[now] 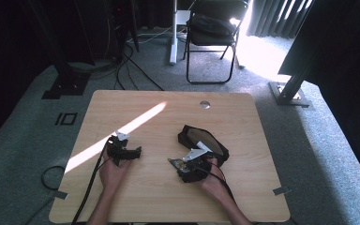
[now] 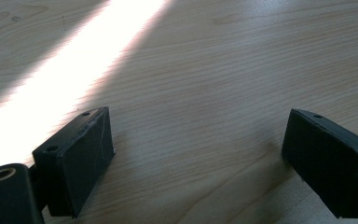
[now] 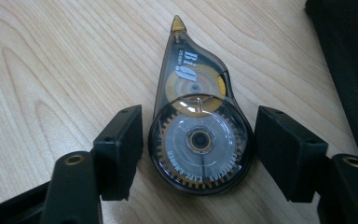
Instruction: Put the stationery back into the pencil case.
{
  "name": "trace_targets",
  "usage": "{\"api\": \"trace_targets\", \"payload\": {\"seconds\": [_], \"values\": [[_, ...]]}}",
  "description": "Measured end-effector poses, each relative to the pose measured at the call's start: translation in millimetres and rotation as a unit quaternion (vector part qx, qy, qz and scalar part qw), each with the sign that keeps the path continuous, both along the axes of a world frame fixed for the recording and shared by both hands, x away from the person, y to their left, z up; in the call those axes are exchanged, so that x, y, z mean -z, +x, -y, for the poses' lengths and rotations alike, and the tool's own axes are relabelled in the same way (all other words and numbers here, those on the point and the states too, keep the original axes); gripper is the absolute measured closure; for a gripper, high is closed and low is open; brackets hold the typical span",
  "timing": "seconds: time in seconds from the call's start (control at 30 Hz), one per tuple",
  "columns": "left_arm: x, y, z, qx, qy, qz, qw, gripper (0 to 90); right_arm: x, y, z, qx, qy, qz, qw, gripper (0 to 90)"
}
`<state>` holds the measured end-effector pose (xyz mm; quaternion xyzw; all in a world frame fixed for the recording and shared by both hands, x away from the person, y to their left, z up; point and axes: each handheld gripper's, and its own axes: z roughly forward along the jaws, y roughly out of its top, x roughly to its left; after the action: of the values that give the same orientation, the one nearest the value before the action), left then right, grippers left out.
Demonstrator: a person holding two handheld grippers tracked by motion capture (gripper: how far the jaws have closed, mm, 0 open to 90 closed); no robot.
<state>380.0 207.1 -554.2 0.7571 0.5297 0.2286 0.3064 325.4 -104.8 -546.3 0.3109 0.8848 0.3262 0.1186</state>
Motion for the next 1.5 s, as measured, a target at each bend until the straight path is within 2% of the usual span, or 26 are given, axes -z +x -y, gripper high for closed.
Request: {"api": "trace_targets", "payload": {"seconds": [0.1,0.53,0.77,1.1,1.5], "values": [[0.0,0.0,0.0,0.000,0.000,0.000,1.0000,8.9,-0.6,0.5,-0.6,-0.010,-0.002,0.001,1.0000,37.3],[0.0,0.0,0.0,0.000,0.000,0.000,1.0000,8.9,-3.7,2.4,-4.2,-0.015,-0.015,-0.007,0.9997,41.4],[0.0,0.0,0.0,0.000,0.000,0.000,1.0000,8.9,-1.7,0.2,-3.2,-0.007,-0.004,0.000,1.0000,41.7],[0.0,0.0,0.0,0.000,0.000,0.000,1.0000,8.9,-1.6,-2.6,-3.8,-0.008,-0.008,0.013,0.9998,41.8],[0.0,0.0,0.0,0.000,0.000,0.000,1.0000,8.9,-9.7,-6.4,-0.1,-0.006,-0.001,0.023,0.9997,41.7]]}}
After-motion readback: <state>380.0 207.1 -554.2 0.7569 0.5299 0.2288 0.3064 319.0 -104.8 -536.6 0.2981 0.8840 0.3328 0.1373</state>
